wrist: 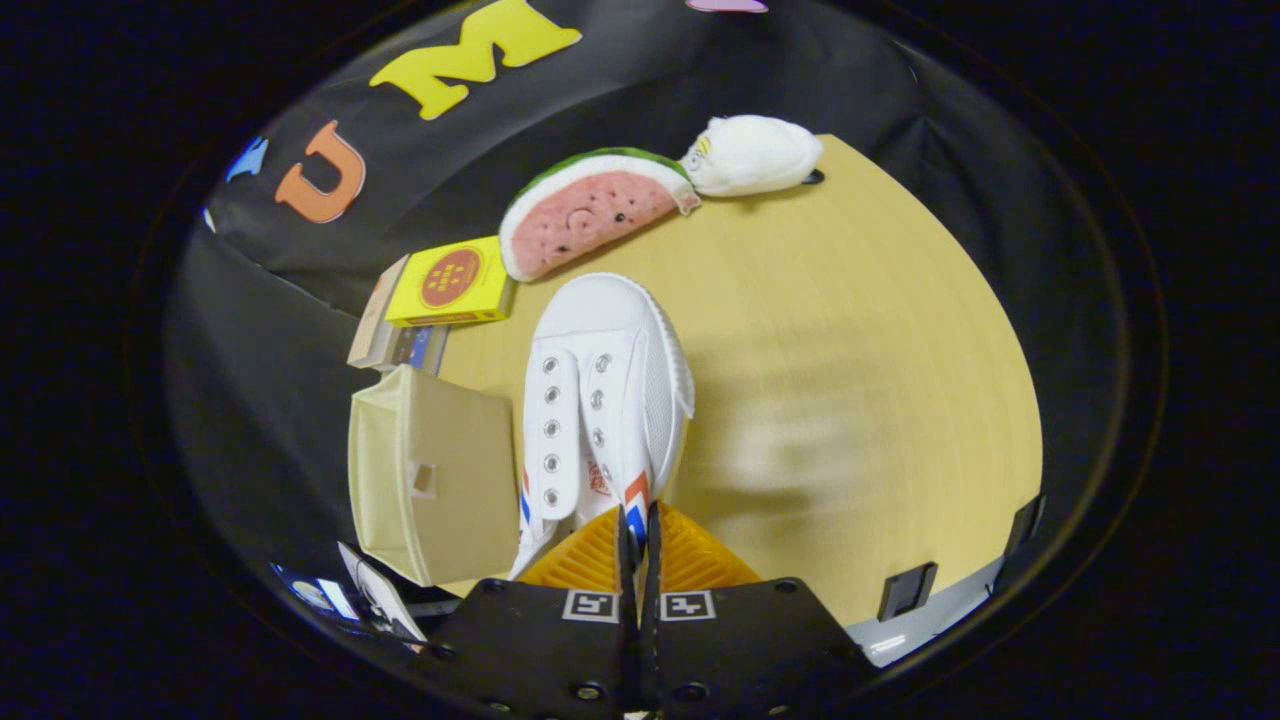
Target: Open the storage box then place both shoes into the box .Put the left shoe in first, then the right shoe, with the right side of both shoes facing outward in a uniform manner.
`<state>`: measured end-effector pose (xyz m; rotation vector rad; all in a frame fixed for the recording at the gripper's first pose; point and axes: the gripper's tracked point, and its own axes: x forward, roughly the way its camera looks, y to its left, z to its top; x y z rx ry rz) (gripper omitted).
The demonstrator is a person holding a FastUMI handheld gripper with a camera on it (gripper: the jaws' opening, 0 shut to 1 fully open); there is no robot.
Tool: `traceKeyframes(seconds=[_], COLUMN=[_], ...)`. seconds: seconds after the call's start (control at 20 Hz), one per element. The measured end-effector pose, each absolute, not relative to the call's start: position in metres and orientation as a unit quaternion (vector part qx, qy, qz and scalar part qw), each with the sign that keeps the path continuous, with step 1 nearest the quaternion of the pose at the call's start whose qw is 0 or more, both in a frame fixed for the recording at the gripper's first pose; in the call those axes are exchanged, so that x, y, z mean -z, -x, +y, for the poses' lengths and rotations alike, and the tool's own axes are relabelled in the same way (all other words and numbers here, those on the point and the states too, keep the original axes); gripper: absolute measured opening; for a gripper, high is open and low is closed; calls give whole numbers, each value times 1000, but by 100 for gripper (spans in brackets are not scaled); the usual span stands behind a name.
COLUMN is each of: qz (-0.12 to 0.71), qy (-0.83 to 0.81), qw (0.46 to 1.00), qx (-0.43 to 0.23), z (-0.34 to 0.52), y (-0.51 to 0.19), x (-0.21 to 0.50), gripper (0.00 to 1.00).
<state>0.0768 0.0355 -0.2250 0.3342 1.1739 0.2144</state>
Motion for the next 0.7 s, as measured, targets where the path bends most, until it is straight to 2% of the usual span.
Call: traceKeyframes(seconds=[0.3,0.5,0.7], qz=[527,537,538], qy=[-118,-104,-76], qw=[827,819,826], qx=[-158,-174,-150], z=[162,233,277], y=[-69,-65,-64], x=[160,164,197], gripper=[0,0,0])
